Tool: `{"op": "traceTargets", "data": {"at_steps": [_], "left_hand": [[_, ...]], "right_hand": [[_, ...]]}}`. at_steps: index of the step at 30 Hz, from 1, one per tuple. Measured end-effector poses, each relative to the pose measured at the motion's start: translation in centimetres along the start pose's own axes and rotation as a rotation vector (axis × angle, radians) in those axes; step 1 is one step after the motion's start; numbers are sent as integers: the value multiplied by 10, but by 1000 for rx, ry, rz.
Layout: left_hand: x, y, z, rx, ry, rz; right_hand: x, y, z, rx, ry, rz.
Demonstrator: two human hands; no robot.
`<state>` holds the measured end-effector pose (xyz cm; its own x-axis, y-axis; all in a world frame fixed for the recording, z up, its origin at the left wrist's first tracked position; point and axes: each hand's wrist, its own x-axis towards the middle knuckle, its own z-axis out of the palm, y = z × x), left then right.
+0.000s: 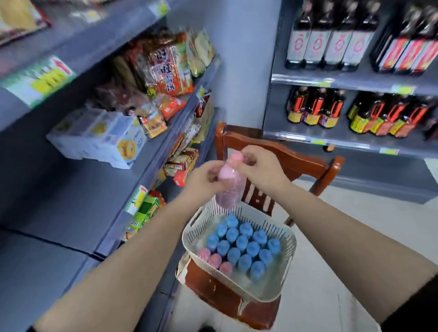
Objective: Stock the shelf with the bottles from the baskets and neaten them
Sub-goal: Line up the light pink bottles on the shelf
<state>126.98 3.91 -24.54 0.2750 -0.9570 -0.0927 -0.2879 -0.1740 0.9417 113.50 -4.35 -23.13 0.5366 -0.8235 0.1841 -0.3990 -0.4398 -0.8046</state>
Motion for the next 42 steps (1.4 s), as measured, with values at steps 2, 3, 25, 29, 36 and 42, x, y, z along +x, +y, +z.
{"op": "traceTargets", "data": {"at_steps": [2, 3, 25, 29, 36, 42], "left_hand": [[-7, 32, -19, -9, 62, 79], [-12, 47, -28, -28, 94, 115], [-230, 172, -237, 78, 862, 352], [-284, 170, -267, 104, 963, 332], [-363, 149, -314, 138, 1127, 288], [-405, 128, -339, 152, 1230, 283]], "right_hand": [[13, -35, -13, 41, 23, -61], [18, -53, -19, 71, 32, -92], [15, -384, 53, 490, -402, -739], [-9, -432, 89, 595, -580, -770], [-57, -497, 154, 707, -798, -772], [-87, -534, 197, 685, -877, -781]]}}
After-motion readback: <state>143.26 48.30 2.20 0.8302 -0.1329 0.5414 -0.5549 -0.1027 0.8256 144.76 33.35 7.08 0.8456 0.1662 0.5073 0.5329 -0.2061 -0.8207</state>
